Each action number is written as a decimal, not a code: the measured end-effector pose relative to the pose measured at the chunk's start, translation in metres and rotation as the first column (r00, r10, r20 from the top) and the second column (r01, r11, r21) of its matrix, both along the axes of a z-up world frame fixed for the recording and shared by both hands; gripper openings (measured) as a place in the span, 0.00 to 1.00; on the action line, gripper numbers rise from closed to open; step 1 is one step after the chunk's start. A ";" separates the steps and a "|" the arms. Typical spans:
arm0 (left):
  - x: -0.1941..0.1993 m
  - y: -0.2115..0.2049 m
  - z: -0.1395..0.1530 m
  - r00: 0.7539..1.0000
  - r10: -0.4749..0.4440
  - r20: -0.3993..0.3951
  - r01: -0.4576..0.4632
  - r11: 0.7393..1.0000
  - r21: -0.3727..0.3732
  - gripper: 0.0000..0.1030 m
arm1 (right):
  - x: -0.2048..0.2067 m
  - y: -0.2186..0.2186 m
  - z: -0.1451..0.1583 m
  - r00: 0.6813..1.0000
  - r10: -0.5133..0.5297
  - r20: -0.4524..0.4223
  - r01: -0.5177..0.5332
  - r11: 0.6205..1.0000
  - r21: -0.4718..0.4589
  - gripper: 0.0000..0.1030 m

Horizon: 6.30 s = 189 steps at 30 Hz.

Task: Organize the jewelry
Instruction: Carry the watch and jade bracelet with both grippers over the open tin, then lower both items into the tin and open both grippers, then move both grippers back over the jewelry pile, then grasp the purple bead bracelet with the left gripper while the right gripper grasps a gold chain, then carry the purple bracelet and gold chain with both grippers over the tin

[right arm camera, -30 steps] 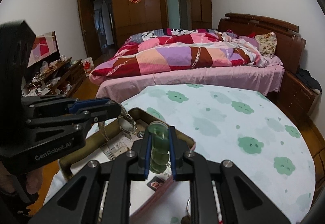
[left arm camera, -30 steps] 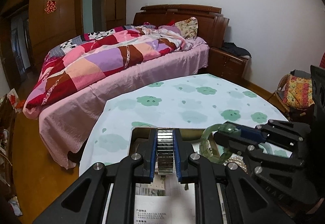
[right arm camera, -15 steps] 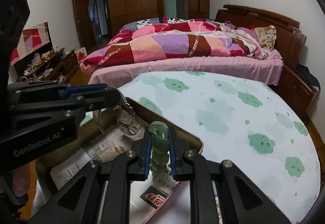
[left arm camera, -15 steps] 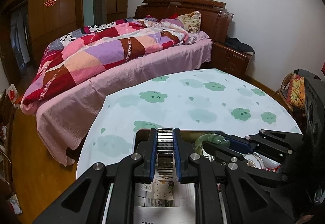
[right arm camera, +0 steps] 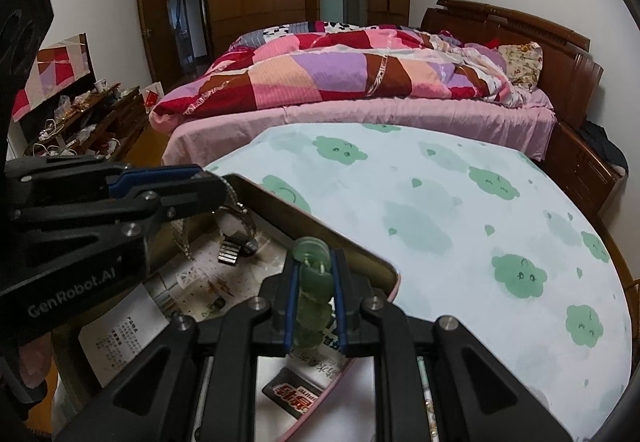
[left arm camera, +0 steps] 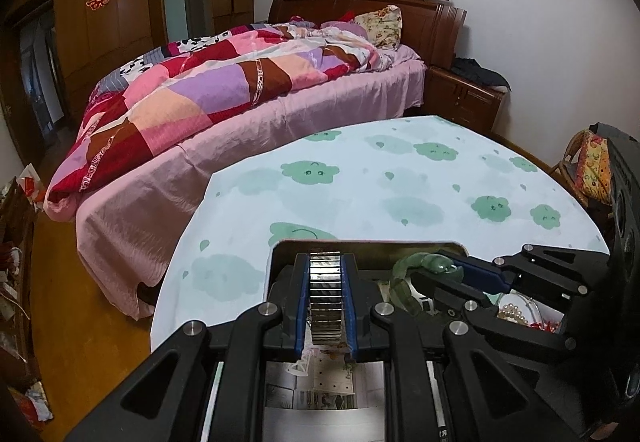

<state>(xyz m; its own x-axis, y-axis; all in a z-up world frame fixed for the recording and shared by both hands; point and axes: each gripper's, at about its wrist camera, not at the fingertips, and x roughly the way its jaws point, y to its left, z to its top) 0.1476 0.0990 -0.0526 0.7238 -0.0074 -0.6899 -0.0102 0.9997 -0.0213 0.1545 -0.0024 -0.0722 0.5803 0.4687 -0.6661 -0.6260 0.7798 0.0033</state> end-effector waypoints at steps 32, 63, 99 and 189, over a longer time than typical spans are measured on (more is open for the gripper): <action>-0.052 -0.005 0.002 0.993 0.099 0.062 -0.098 0.995 -0.018 0.49 | -0.030 -0.036 0.012 1.000 -0.021 0.002 0.021 0.998 0.053 0.61; -0.114 -0.129 -0.009 0.989 -0.139 0.041 0.137 0.990 0.037 0.49 | -0.076 -0.200 -0.011 0.959 -0.283 -0.021 0.284 0.958 0.047 0.68; -0.114 -0.170 -0.052 0.952 -0.290 -0.097 0.291 0.957 -0.003 0.43 | -0.094 -0.203 -0.034 0.965 -0.260 -0.031 0.260 0.966 -0.011 0.46; -0.121 -0.135 0.040 0.954 -0.247 0.167 0.255 0.967 -0.027 0.13 | -0.099 -0.191 0.050 0.984 -0.153 0.086 0.137 0.975 0.174 0.07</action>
